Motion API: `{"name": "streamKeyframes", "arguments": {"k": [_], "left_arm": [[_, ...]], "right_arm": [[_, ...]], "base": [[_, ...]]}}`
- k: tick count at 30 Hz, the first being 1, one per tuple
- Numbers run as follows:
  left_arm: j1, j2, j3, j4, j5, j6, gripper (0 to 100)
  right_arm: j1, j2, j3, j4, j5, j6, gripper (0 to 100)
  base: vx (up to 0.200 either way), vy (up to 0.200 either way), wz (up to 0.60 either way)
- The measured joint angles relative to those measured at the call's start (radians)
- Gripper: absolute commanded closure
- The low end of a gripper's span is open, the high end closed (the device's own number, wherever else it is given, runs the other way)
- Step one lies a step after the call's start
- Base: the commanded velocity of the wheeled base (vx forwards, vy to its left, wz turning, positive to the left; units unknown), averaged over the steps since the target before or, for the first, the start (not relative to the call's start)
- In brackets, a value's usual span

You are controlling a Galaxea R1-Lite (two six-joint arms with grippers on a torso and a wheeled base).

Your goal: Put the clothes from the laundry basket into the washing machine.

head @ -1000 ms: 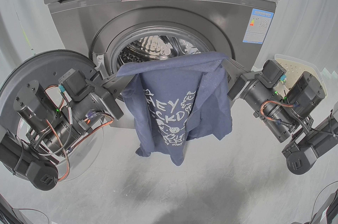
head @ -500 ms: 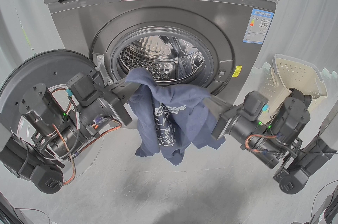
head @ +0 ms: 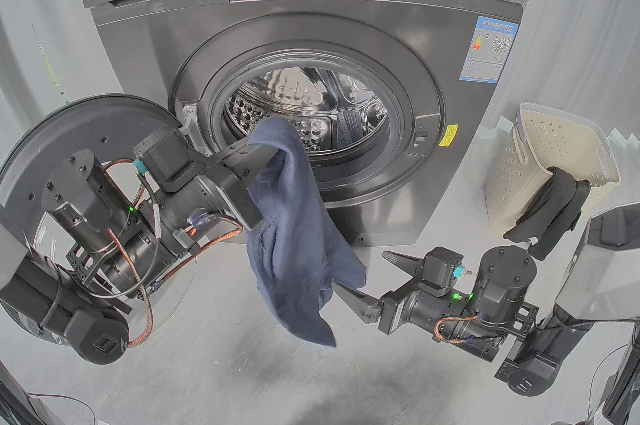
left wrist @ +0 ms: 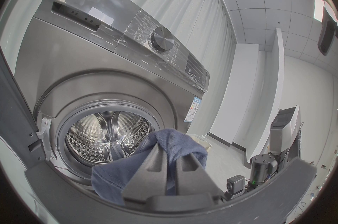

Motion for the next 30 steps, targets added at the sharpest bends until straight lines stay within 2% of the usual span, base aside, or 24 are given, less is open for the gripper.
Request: {"name": "streamKeyframes", "arguments": {"k": [5, 12, 20, 30], "left_arm": [[-0.011, -0.005, -0.002, -0.001, 0.000, 0.001, 100], [-0.021, -0.016, -0.001, -0.002, -0.001, 0.005, 100], [-0.029, -0.026, -0.001, -0.001, -0.002, 0.026, 100], [-0.031, -0.028, -0.003, -0.001, -0.002, 0.029, 100]], "right_arm": [[-0.024, 0.041, -0.039, 0.000, 0.004, -0.006, 0], [-0.055, 0.145, -0.179, 0.000, 0.021, -0.013, 0], [-0.057, 0.261, -0.330, 0.000, 0.068, -0.027, 0], [-0.058, 0.368, -0.464, 0.000, 0.073, -0.030, 0]], "base": [[0.000, 0.000, 0.00], [0.000, 0.000, 0.00], [0.000, 0.000, 0.00], [0.000, 0.000, 0.00]]}}
